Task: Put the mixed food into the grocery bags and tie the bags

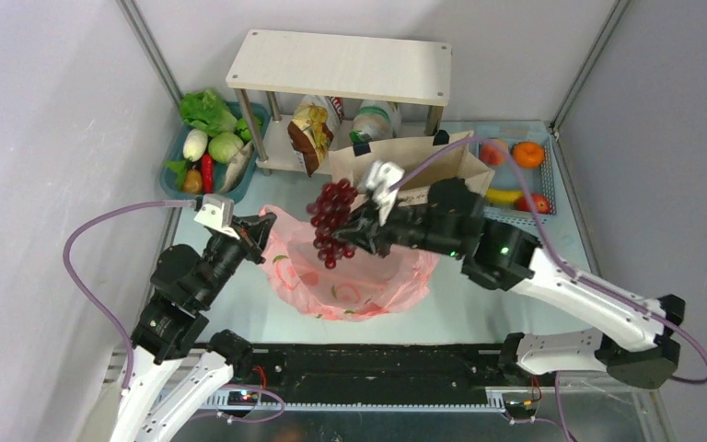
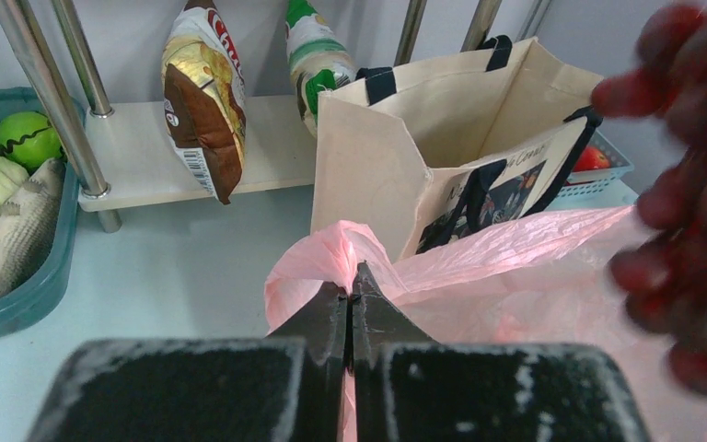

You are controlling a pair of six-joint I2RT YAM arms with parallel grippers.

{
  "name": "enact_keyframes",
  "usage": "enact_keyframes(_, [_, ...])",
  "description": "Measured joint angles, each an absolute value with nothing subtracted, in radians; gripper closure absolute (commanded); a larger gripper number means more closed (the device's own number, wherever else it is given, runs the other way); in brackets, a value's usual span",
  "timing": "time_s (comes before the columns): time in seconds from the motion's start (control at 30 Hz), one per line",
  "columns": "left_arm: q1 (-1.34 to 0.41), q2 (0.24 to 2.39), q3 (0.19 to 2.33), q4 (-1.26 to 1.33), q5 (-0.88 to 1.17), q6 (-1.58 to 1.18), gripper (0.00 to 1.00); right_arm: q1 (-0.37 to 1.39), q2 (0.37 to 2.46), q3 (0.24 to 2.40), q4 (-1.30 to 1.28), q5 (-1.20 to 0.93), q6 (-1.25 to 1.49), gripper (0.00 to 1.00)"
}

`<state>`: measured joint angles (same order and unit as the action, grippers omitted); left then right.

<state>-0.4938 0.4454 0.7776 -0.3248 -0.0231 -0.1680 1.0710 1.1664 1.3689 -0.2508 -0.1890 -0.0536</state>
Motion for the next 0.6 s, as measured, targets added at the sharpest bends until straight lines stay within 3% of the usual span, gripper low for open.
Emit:
enact_keyframes(0.23, [-0.494, 0.444, 0.777, -0.324, -0.023, -0.175, 1.0, 1.272, 1.306, 1.369, -0.382, 0.053, -0.409, 1.0])
enact_keyframes(0.4, [-0.494, 0.447, 0.778, -0.327, -0.015, -0.213, 1.0, 1.28, 1.438, 1.367, -0.447, 0.199, -0.563, 1.0])
enact_keyframes(0.43, [-0.494, 0.451, 0.781, -0.334, -0.014, -0.225, 1.0, 1.267, 1.455, 1.366, -0.466, 0.203, -0.58, 0.96])
enact_keyframes(0.47, [-0.494, 0.461, 0.791, -0.35, -0.013, -0.238, 1.0, 1.254, 1.465, 1.363, -0.487, 0.201, -0.59, 0.91])
enact_keyframes(0.5, [-0.494, 0.475, 0.803, -0.362, -0.015, -0.247, 1.0, 1.245, 1.468, 1.361, -0.51, 0.194, -0.599, 0.7])
enact_keyframes(0.53, [-0.494, 0.49, 0.815, -0.372, -0.018, -0.254, 1.0, 1.234, 1.468, 1.359, -0.538, 0.186, -0.604, 0.35])
enact_keyframes(0.57, [-0.494, 0.505, 0.827, -0.381, -0.022, -0.256, 1.0, 1.227, 1.467, 1.359, -0.556, 0.182, -0.605, 0.09])
enact_keyframes(0.6, [-0.494, 0.523, 0.839, -0.386, -0.028, -0.259, 1.0, 1.221, 1.465, 1.359, -0.573, 0.176, -0.601, 0.05])
